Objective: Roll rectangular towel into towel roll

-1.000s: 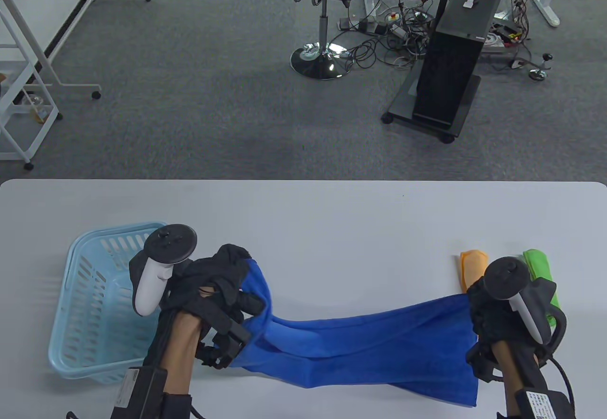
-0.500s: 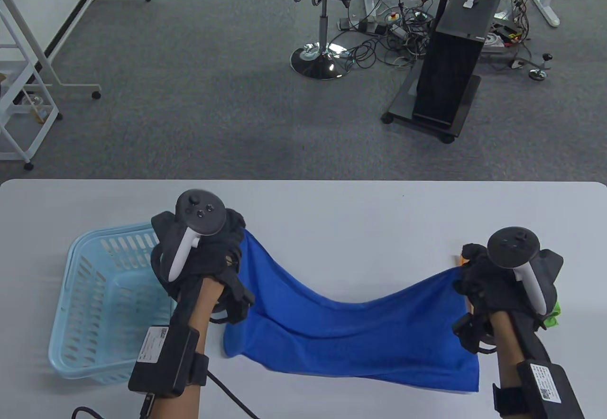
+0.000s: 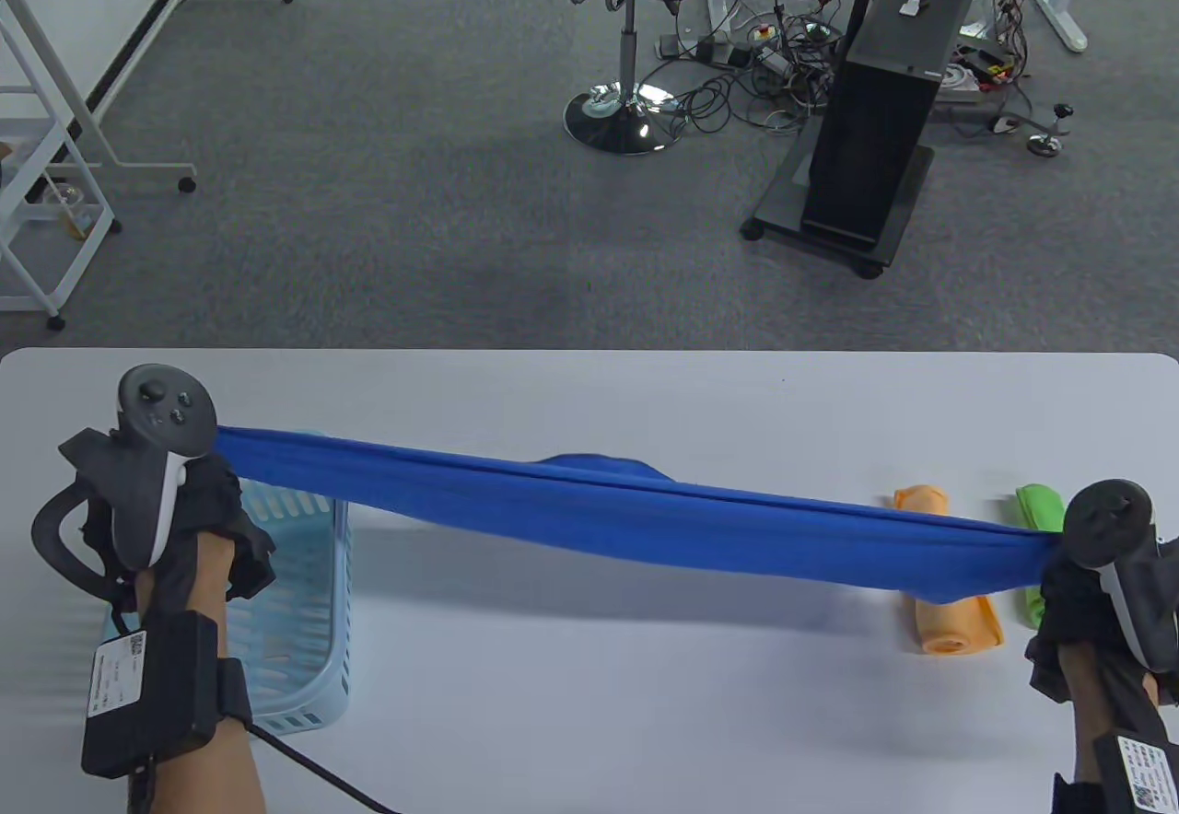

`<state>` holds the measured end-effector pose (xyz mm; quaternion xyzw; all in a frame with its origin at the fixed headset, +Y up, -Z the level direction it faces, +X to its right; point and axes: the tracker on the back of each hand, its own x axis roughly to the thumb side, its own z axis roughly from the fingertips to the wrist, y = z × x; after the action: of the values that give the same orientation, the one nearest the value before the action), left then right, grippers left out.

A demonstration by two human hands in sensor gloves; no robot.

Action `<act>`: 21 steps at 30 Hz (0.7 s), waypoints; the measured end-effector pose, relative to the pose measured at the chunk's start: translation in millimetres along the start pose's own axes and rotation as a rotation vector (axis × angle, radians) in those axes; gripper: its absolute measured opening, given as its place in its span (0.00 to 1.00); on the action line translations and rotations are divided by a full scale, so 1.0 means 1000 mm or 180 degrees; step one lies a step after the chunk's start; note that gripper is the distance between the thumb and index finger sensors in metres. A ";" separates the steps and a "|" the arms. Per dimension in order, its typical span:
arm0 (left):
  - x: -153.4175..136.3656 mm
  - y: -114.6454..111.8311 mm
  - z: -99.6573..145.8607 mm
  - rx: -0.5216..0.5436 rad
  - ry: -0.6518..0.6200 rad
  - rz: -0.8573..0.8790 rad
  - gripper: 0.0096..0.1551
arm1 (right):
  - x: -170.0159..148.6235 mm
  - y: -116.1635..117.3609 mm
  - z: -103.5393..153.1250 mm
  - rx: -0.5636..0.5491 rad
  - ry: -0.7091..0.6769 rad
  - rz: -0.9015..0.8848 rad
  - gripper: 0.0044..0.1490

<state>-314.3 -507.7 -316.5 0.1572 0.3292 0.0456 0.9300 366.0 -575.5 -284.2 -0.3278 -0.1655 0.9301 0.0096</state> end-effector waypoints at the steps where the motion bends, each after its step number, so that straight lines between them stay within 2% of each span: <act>1: 0.003 -0.001 0.000 -0.0069 -0.0033 0.0006 0.23 | 0.003 -0.001 -0.001 0.0138 0.0004 -0.0006 0.26; 2: 0.007 0.000 0.004 -0.0115 -0.0044 0.0079 0.23 | 0.004 -0.005 0.001 0.0277 0.0041 -0.0015 0.26; 4: 0.015 -0.002 0.007 -0.0124 -0.0140 0.0454 0.22 | 0.007 -0.005 0.000 0.0380 0.0111 -0.0380 0.26; 6: 0.025 -0.005 0.012 -0.0428 -0.0162 0.0660 0.21 | 0.009 -0.001 0.001 0.0777 0.0297 -0.0663 0.26; 13: 0.045 -0.013 0.020 -0.0751 -0.0308 0.0927 0.21 | 0.029 0.025 0.008 0.1298 0.0306 -0.0945 0.26; 21: 0.045 -0.025 0.023 -0.1075 -0.0210 0.1813 0.22 | 0.048 0.041 0.008 0.1357 0.0211 -0.1449 0.28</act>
<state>-265.7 -529.1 -334.8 0.0879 0.2295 0.3526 0.9029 327.0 -610.6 -320.7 -0.3030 -0.0355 0.9066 0.2915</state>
